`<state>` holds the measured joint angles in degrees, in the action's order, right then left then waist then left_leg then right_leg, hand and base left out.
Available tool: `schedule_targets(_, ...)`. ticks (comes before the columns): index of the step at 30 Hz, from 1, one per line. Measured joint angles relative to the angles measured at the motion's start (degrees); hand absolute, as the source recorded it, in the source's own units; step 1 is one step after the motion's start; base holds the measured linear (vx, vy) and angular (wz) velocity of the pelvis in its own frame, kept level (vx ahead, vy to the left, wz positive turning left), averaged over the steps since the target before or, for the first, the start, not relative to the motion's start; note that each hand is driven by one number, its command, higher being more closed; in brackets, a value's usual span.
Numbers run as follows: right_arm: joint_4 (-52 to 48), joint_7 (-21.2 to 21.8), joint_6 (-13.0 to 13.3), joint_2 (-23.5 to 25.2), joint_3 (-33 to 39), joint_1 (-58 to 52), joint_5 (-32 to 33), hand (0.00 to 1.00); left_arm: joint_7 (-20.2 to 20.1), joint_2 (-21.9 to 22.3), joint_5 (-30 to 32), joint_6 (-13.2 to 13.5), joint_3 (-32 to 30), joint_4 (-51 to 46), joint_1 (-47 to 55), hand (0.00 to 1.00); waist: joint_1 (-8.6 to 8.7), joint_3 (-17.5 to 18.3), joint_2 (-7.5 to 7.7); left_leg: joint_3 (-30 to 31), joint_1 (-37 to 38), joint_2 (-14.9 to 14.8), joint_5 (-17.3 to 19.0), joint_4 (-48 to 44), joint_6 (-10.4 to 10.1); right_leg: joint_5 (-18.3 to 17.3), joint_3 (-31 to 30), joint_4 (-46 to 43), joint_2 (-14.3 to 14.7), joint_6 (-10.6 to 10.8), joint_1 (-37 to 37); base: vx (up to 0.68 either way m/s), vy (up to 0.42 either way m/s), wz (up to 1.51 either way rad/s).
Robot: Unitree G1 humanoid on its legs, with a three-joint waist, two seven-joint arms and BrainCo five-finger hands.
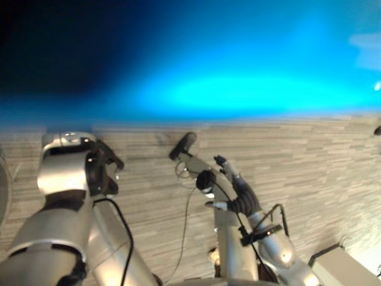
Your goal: Pick up the laundry basket with both hands and put the clothes into the washing machine.
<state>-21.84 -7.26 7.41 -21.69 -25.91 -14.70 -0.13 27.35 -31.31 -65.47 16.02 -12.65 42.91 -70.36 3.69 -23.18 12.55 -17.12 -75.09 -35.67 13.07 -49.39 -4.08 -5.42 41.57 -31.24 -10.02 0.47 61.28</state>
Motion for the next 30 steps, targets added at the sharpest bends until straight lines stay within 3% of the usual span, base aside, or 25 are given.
schedule_targets(4,0.23,1.24,0.82,0.00,0.00,-2.41,-0.43,0.00,-0.78,-1.70,8.37,-2.16,4.68,-0.02,0.86,0.00,-0.15,-0.30,-0.08,0.11,0.31,0.59,-0.31,0.26,0.16,0.14,0.01,-0.19,-0.19,-1.48,-0.21,0.06,0.001,0.06)
schedule_targets(9,0.72,2.46,1.64,0.01,-0.94,-5.46,-1.04,0.00,-1.14,-5.03,24.22,-4.72,12.91,-1.40,0.99,0.00,-0.65,-0.41,-0.20,0.34,0.34,0.61,-0.42,0.34,0.07,0.08,0.03,-0.35,-0.15,-1.75,-0.27,0.06,-0.005,0.01)
schedule_targets(13,0.57,2.92,4.25,0.38,-2.15,-8.00,-1.66,0.00,1.33,-7.54,38.23,-5.70,14.81,-9.20,4.33,0.00,-1.05,-1.10,-0.81,1.30,0.41,0.82,-0.85,0.41,0.11,-0.43,0.63,-0.83,-0.23,-2.54,-0.99,0.06,-0.005,0.07)
schedule_targets(17,0.44,3.80,5.80,1.55,-2.04,-9.39,-1.69,0.00,4.17,-9.95,46.35,-5.89,14.11,-17.24,11.28,0.00,-1.56,-2.50,-0.78,1.61,1.72,0.84,-1.75,1.06,-0.01,-0.70,0.82,-0.99,-0.28,-3.60,-2.15,0.06,-0.017,0.12)
schedule_targets(20,0.03,3.79,6.76,2.76,-1.91,-10.08,-1.69,0.00,6.42,-10.57,50.61,-5.67,11.31,-27.77,22.29,0.00,-1.69,-3.54,-0.97,1.56,2.97,1.82,-2.33,2.03,-0.24,-1.08,0.95,-1.34,-0.99,-4.21,-2.87,0.06,-0.009,0.17)
schedule_targets(25,-0.38,3.84,7.59,4.12,-1.35,-10.35,-1.71,0.00,7.90,-5.89,56.71,-5.26,6.73,-36.04,34.80,0.00,-2.63,-5.52,-2.06,1.33,4.98,3.88,-3.58,3.86,0.15,-1.16,1.22,-2.03,-2.47,-4.71,-4.13,0.05,0.000,0.24)
schedule_targets(30,-0.05,3.59,7.63,6.44,0.49,-10.34,-2.82,0.00,8.63,-0.15,68.21,-7.09,3.15,-40.40,43.31,0.00,-3.10,-6.47,-2.70,1.22,6.23,5.72,-4.96,5.60,0.48,-1.68,1.40,-3.11,-3.93,-5.55,-4.60,0.04,-0.003,0.19)
